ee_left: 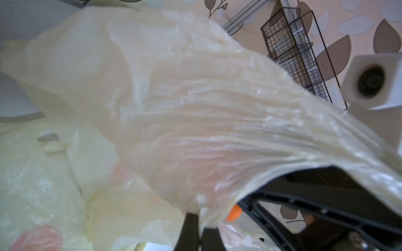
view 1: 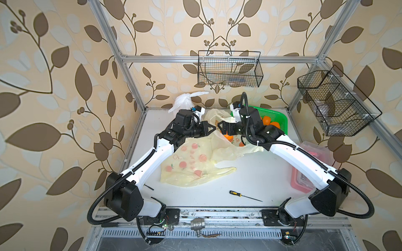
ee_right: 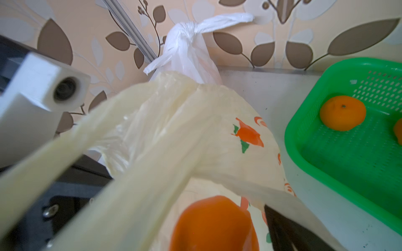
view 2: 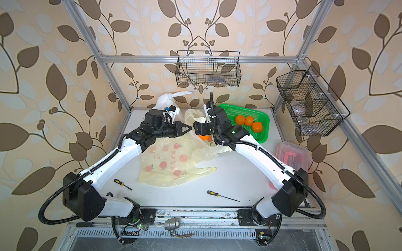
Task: Place the oranges into plastic bags & tie knots
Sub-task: Place the orange in the plastic bag.
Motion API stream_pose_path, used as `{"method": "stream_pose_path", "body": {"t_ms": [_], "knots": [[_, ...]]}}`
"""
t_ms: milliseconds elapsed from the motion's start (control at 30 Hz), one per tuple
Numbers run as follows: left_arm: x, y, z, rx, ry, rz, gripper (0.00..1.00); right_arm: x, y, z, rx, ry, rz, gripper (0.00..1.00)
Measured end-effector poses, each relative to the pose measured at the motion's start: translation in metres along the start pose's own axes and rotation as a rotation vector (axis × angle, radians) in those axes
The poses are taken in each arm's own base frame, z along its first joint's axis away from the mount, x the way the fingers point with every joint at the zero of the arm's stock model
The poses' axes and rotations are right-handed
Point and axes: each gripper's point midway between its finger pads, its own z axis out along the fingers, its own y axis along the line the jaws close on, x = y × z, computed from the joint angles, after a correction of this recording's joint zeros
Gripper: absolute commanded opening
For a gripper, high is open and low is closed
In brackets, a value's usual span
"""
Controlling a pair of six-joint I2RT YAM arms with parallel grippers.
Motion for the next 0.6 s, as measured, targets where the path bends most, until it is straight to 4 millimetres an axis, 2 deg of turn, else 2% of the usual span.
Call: {"method": "stream_pose_path", "body": {"t_ms": [100,167,233,300,367,433,600], "knots": [[-0.004,0.006,-0.004,-0.018,-0.010,-0.010,0.00,-0.016,0.011,-0.027,-0.058,-0.069,-0.038,0.87],[-0.005,0.012,-0.006,-0.033,-0.010,-0.021,0.00,-0.027,0.018,-0.055,-0.099,-0.135,-0.070,0.86],[-0.005,0.015,-0.008,-0.045,-0.012,-0.029,0.00,-0.033,0.018,-0.079,-0.114,-0.193,-0.088,0.85],[-0.008,0.020,-0.009,-0.063,-0.022,-0.034,0.00,-0.036,0.006,-0.096,-0.094,-0.242,-0.084,0.85],[-0.009,0.025,-0.009,-0.080,-0.028,-0.041,0.00,-0.036,-0.021,-0.103,-0.031,-0.278,-0.056,0.85],[-0.011,0.030,-0.009,-0.103,-0.032,-0.049,0.00,-0.030,-0.055,-0.098,0.051,-0.276,-0.012,0.85],[-0.018,0.031,-0.006,-0.116,-0.031,-0.055,0.00,-0.018,-0.156,-0.063,0.294,-0.197,0.161,0.85]]}}
